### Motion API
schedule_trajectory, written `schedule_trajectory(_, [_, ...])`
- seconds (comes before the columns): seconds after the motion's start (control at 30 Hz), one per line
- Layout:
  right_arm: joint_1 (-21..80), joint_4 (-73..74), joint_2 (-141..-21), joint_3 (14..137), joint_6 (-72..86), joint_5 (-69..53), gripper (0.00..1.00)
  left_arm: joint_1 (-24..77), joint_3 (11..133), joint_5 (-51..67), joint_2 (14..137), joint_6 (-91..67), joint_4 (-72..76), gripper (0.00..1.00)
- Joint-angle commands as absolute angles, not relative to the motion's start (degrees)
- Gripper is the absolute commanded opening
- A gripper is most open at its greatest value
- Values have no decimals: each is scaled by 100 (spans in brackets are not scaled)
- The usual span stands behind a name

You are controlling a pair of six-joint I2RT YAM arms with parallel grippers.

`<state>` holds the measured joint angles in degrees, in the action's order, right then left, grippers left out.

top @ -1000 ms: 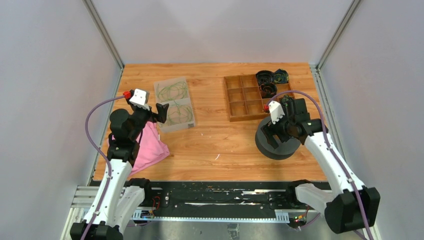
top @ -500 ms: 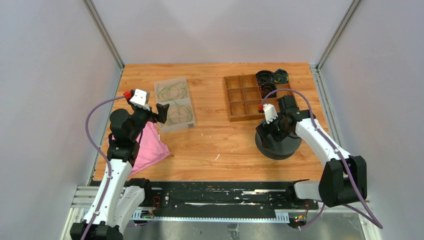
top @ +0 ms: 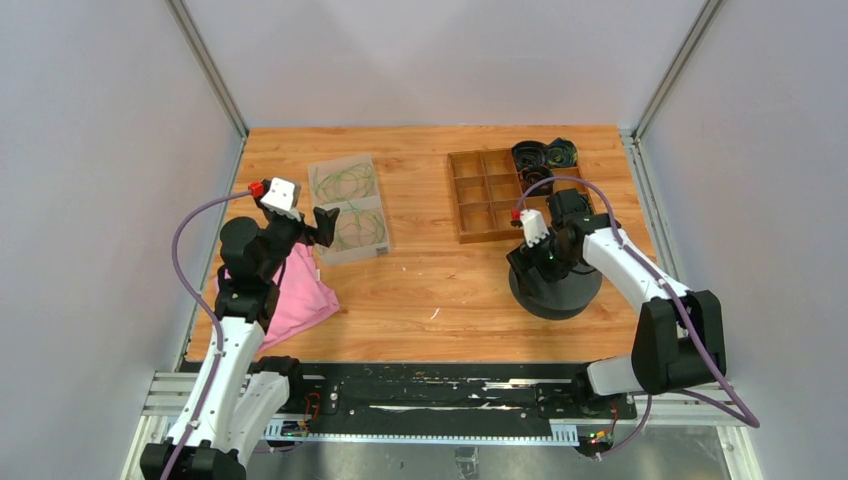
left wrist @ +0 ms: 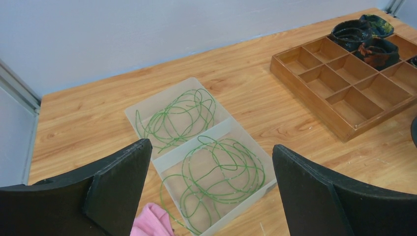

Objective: Wrap the cables
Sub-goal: Move the cable reel to the center of the board.

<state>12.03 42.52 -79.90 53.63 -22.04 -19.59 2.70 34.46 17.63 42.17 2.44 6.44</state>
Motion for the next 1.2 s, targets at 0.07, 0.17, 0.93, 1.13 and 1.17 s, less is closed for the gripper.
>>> schedule_trajectory(0.07, [1971, 4239, -8000, 5416, -2155, -1881, 89, 229, 3401, 1792, 4312, 301, 962, 98])
schedule_trajectory(0.17, [2525, 4094, -8052, 5509, -2153, -1738, 88, 231, 3410, 1778, 4457, 377, 999, 98])
schedule_trajectory(0.93, [4776, 3900, -8687, 6615, -2452, -974, 88, 237, 3413, 1897, 5284, 881, 714, 98])
schedule_trajectory(1.13, [4692, 3863, -8121, 6407, -2591, -874, 89, 386, 3388, 1997, 5769, 730, 712, 98])
schedule_trajectory(1.17, [4653, 3860, -8099, 6373, -2593, -866, 89, 444, 3391, 1955, 5831, 736, 712, 98])
